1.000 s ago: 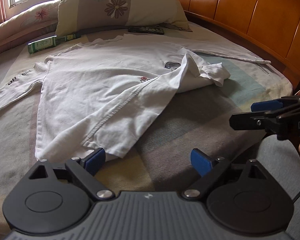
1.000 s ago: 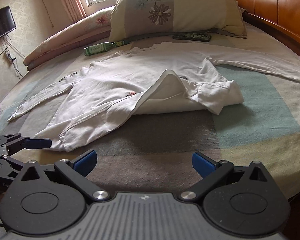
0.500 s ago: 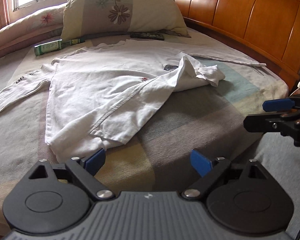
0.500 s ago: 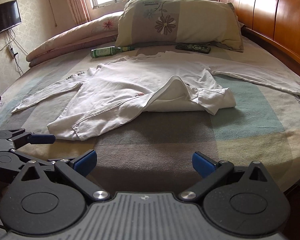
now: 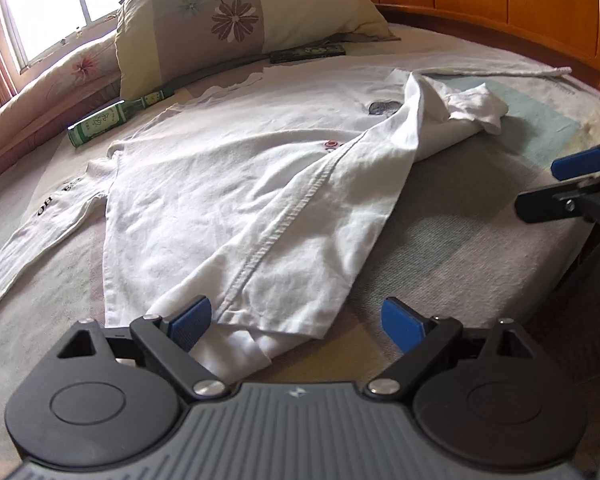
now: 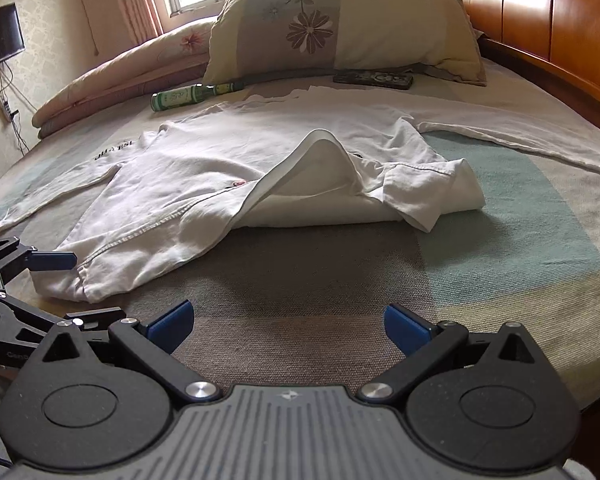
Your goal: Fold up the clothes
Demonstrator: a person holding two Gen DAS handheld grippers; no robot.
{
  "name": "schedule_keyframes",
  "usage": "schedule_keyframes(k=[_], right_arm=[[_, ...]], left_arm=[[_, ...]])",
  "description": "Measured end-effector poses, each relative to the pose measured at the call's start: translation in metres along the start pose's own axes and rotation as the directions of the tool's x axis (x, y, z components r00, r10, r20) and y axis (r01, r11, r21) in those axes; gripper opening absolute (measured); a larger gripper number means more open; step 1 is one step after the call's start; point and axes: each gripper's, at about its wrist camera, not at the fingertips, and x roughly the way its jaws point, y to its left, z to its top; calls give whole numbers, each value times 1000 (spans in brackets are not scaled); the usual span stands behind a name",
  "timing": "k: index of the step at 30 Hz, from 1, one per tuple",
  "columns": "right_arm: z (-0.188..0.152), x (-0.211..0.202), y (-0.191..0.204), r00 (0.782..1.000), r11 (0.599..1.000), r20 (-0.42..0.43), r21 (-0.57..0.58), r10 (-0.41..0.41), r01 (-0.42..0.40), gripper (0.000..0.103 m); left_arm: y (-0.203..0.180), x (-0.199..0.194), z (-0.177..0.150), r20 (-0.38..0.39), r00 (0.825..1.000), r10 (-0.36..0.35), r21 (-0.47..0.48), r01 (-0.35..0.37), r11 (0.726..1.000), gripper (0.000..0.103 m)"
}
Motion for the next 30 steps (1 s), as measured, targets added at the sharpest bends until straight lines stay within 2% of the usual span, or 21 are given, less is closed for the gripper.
schedule_keyframes(k=[4,7,10,15,18,23,30], right_arm=[[-8,13,-14,1000,998,-3,49,30,-30,103],[-17,14,-16,998,999,53,-5,45,-45,103],[-21,15,-15,996,999,77,-35,42,-39,103],[-22,16,-13,996,999,89,-47,32,-28,103],[-23,17,-12,995,999,93,-50,24,-19,103],[-23,19,-8,995,998,95,-67,6,0,103],[-26,21,0,995,993,91,-111,-28,38,103]], left_arm=[[13,6,2,-20,1000,5,16,-5,1000,94],[30,6,5,-47,999,21,13,-21,1000,94],[51,2,9,-67,994,92,10,-91,996,94],[78,-19,19,-19,987,161,-47,-161,986,94],[74,-24,21,0,988,156,-38,-156,987,93],[42,-9,9,-11,993,118,39,-118,992,93],[10,4,1,38,995,93,42,-94,995,93]])
